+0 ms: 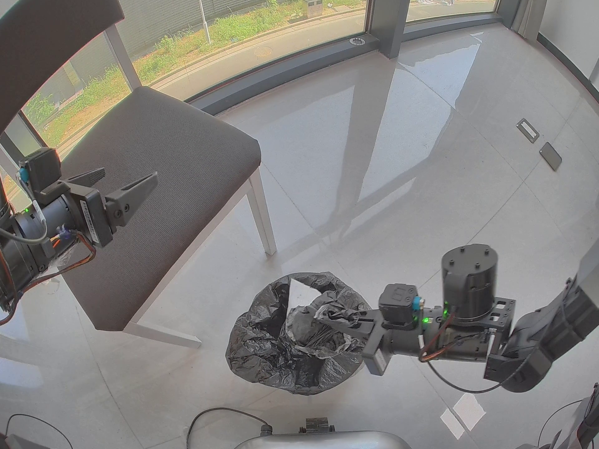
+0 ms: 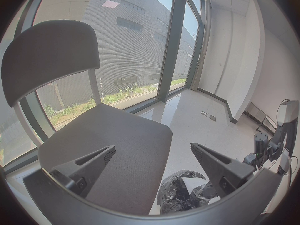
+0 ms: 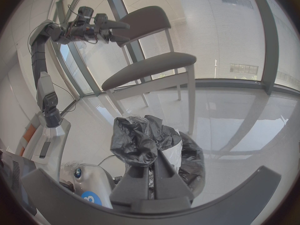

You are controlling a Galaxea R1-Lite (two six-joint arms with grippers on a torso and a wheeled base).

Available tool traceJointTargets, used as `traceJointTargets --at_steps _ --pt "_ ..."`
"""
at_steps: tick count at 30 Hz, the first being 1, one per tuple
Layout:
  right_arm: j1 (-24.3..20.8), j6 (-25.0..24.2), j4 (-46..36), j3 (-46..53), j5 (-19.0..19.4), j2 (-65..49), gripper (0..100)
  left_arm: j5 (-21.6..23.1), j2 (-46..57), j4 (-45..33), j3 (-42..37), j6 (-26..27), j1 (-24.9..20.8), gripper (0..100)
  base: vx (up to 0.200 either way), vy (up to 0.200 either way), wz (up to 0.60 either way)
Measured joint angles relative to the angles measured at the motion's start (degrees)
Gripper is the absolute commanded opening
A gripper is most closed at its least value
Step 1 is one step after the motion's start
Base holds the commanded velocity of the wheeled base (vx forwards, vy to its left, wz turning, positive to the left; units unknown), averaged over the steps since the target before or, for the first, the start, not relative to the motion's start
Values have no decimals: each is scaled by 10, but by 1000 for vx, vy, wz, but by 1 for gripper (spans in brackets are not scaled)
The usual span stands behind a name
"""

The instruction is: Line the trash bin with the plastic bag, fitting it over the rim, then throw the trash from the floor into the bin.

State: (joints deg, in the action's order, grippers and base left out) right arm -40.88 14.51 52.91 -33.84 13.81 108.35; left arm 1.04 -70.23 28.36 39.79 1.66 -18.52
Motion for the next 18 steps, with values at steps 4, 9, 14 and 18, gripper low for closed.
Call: traceJointTargets --at_steps 4,9,14,18 --pt "-12 -2 2 -26 0 50 0 8 17 -6 -6 0 14 100 0 0 0" --pt "-17 -7 4 -47 0 96 0 13 31 -11 -12 -1 23 100 0 0 0" --pt "-10 -8 9 -54 0 132 0 14 37 -13 -13 -1 29 100 0 0 0" --pt "10 -6 12 -73 0 160 0 14 40 -13 -14 -1 31 100 0 0 0"
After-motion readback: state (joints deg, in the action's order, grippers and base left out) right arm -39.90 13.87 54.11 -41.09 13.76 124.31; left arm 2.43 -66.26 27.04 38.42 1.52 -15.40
